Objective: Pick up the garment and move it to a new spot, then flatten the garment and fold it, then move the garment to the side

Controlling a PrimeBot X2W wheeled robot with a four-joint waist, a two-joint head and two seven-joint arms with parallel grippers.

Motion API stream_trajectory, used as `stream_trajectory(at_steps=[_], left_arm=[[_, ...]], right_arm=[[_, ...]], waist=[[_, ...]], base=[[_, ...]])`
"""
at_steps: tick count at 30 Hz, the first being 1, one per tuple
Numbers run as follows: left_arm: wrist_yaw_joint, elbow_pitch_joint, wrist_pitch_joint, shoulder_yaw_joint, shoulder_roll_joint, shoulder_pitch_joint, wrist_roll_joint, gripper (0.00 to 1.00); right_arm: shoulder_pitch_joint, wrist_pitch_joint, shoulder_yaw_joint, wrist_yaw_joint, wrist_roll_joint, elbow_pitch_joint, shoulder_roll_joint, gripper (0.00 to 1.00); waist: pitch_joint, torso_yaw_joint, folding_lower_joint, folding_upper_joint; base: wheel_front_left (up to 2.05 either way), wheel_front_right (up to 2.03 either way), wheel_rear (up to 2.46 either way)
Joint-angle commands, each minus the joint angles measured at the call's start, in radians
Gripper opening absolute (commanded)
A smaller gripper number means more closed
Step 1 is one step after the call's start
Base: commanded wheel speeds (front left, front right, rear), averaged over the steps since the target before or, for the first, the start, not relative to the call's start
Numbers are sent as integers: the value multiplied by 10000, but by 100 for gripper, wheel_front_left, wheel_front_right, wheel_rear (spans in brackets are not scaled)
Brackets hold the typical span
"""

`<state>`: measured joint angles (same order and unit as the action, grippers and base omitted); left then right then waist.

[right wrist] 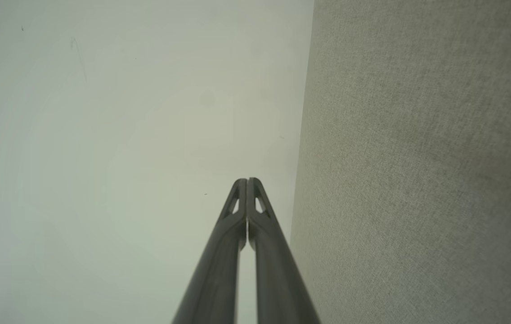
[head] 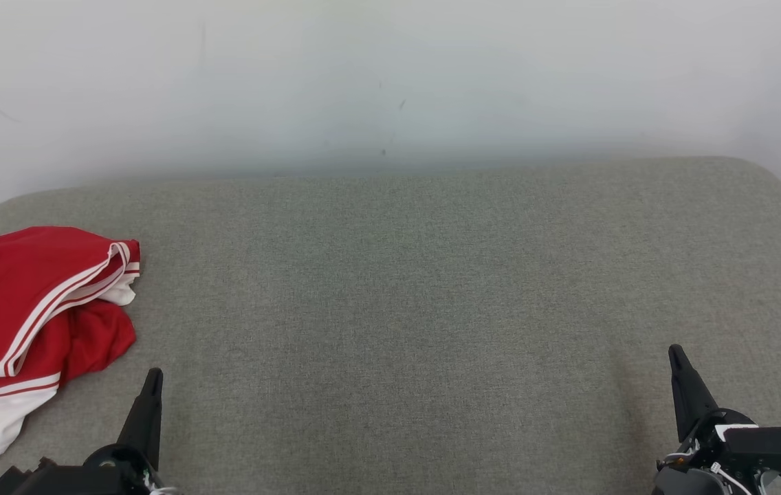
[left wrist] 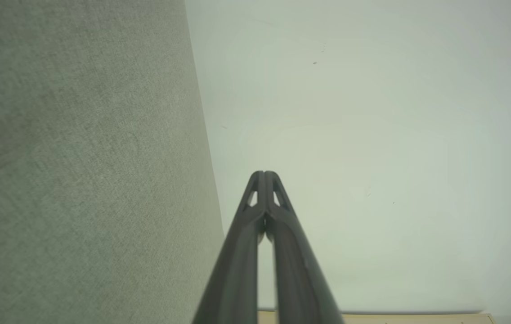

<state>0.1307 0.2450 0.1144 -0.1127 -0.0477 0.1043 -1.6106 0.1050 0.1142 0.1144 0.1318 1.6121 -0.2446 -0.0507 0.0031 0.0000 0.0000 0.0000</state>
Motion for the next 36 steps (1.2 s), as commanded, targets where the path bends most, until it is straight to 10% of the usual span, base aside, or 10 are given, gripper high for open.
stream_trajectory(at_steps=[1, 28, 29, 36], left_arm=[[16, 10, 23, -27, -52, 111, -48, 0], [16, 8, 23, -27, -51, 111, -47, 0], [0, 17, -7, 6, 4, -6, 4, 100], [0, 293, -218, 175, 63, -306, 62, 100]], right_arm=[[67, 23, 8, -23, 17, 19, 17, 0], [67, 23, 8, -23, 17, 19, 17, 0], [-4, -6, -5, 0, -3, -17, 2, 100], [-256, -215, -233, -1, -53, -287, 22, 100]], waist=[[0, 0, 0, 0], [0, 0, 0, 0], [0, 0, 0, 0], [-55, -12, 0, 0]], base=[[0, 0, 0], [0, 0, 0], [0, 0, 0], [0, 0, 0]])
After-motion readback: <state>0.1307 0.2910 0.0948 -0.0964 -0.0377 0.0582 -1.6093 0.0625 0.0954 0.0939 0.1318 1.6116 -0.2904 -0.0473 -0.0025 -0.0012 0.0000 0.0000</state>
